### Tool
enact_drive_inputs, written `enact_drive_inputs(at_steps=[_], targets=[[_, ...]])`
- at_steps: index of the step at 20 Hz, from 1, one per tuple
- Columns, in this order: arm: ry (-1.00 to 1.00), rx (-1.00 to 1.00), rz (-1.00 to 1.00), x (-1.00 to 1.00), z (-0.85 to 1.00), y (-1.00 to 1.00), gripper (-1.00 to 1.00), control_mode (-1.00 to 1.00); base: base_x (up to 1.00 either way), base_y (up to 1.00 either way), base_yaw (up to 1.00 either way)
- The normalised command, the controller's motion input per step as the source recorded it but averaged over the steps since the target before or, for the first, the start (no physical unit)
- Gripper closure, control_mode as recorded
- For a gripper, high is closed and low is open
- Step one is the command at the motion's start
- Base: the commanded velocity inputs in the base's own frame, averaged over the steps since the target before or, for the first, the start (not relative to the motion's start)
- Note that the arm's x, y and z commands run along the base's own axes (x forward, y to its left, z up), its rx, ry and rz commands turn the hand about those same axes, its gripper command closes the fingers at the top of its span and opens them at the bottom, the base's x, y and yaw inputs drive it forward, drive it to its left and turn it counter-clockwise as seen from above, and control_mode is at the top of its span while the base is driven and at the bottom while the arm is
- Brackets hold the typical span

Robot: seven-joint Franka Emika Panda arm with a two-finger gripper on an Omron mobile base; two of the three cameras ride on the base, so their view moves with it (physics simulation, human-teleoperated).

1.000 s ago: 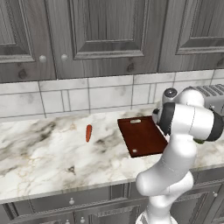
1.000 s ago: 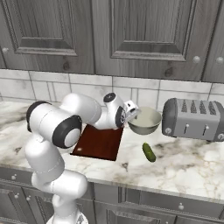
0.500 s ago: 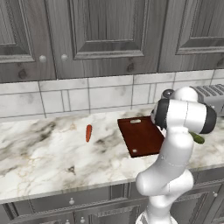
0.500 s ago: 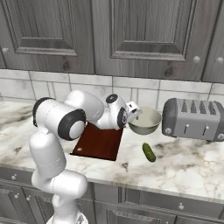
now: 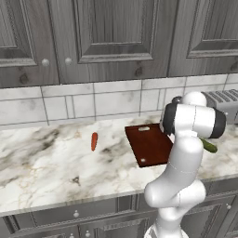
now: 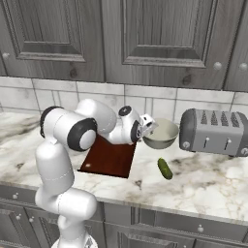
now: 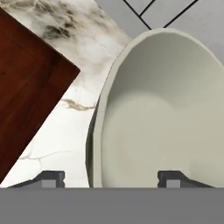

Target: Place the two vegetables and bowl onto the tray for setting up a vegetable dip station.

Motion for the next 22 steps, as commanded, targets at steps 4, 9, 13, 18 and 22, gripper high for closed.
enact_drive_inputs(at_steps=[4,9,13,18,22], targets=[[0.04,0.0,0.0,0.01,-0.03,-0.01,1.0,-1.0,0.0,0.0,0.0],[0.01,0.05,0.0,-0.03,0.05,0.0,1.0,-1.0,0.0,0.0,0.0],[0.1,0.14,0.0,-0.16,0.19,0.11,1.0,-1.0,0.0,0.0,0.0],[0.03,0.11,0.0,-0.16,0.21,0.15,1.0,-1.0,0.0,0.0,0.0],[0.08,0.04,0.0,-0.02,0.29,0.07,1.0,-1.0,0.0,0.0,0.0]])
